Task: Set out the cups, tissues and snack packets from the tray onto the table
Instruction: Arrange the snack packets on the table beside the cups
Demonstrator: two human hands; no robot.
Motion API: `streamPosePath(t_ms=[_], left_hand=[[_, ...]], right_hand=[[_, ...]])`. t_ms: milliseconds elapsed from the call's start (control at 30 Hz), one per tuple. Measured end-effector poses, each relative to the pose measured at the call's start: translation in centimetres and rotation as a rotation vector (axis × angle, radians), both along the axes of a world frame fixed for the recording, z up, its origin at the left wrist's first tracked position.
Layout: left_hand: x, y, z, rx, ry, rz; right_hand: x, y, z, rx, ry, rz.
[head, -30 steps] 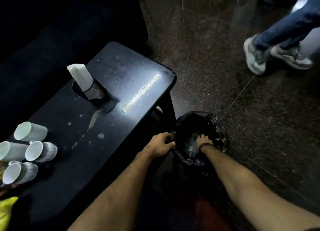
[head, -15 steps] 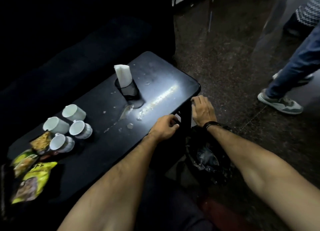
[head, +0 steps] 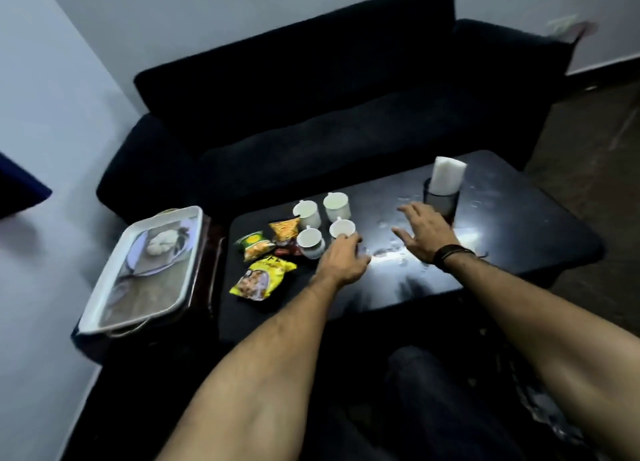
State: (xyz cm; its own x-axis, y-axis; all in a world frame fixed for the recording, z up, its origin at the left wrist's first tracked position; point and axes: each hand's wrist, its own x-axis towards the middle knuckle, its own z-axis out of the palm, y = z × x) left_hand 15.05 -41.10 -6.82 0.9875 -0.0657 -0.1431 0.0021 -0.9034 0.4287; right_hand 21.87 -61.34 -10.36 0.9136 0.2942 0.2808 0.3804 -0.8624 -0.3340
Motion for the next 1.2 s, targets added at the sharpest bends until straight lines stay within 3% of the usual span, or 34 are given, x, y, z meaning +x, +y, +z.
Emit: streamPosePath(t_ms=[233,467,733,867,1033,1100,1200], left_hand=[[-2.9,13.1,-2.0,0.051,0.002,0.294],[-3.4,19.2,-5.5,0.095,-0.064,0.482],[-2.7,22.2,-10.2,0.18,0.051,0.426],[-2.9,22.2,-12.2,0.276,-0.007,0.486],[-2.9,21.3,-12.9,0.254,-0.241,0.649],[-1.6,21.7,-12.2,0.21,-0.347,0.755],[1.9,22.6,-10.4,0.089,-0.348,0.808]], right_hand=[[-0.8,14.2,0.8,-0.006,0.074,0.28],[-2.1,23.7,-2.2,0.01,0.28,0.41],[-1.9,29.9,-6.2,-0.04,0.516,0.405],[-0.6,30.6,-6.6,0.006,0.385,0.408],[0.7,30.9,-5.6,0.07,-0.067,0.227],[1.4,30.9,-5.3,0.019,-0.059,0.173],[2.3,30.7,-5.5,-0.061,0.062,0.121]])
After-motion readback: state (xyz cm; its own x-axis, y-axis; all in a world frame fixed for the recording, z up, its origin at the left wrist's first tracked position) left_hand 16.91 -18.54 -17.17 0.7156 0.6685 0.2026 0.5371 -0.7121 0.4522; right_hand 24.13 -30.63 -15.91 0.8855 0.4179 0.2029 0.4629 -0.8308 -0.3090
